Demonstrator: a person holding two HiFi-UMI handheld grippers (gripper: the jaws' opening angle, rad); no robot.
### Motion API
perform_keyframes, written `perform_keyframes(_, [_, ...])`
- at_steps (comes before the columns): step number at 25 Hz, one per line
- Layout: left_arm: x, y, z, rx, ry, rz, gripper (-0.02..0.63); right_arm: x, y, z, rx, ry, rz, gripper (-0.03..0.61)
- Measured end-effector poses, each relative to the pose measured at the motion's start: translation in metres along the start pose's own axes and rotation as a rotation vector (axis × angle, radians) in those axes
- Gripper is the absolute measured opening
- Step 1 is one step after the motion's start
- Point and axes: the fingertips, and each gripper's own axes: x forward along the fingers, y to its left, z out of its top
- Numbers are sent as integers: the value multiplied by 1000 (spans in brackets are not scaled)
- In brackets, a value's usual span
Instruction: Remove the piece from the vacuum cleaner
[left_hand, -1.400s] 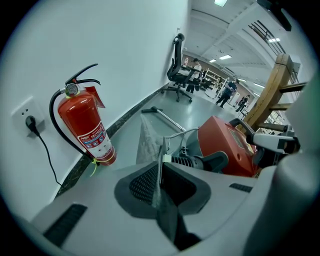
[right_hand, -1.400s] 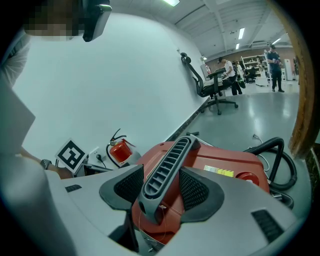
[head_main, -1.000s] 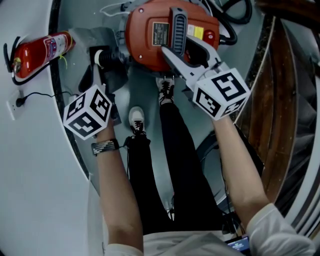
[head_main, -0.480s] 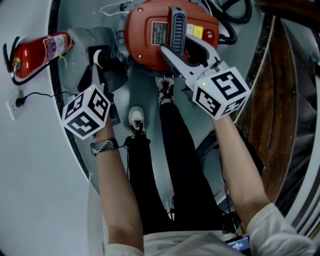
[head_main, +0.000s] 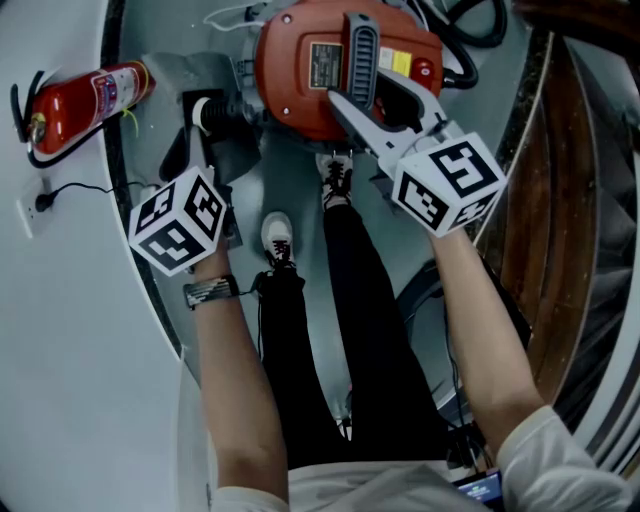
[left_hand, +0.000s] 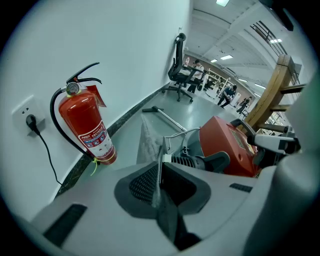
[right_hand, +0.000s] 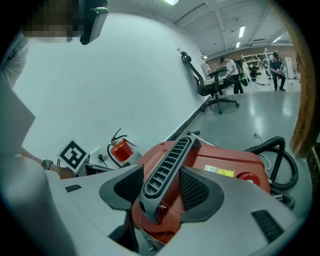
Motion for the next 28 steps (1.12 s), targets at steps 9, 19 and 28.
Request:
perform_keyframes(9, [1,2,0,9,10,-13,38,0,0,0,-1,-1,-2,225])
perform_keyframes(19, [3,1,1,65,24,-18,38,-1,0,1,-6,-8,-10,225])
perform_keyframes(28, [5,2,1,68,28,-24,38,-1,-1,1,-2,-6,-7,225])
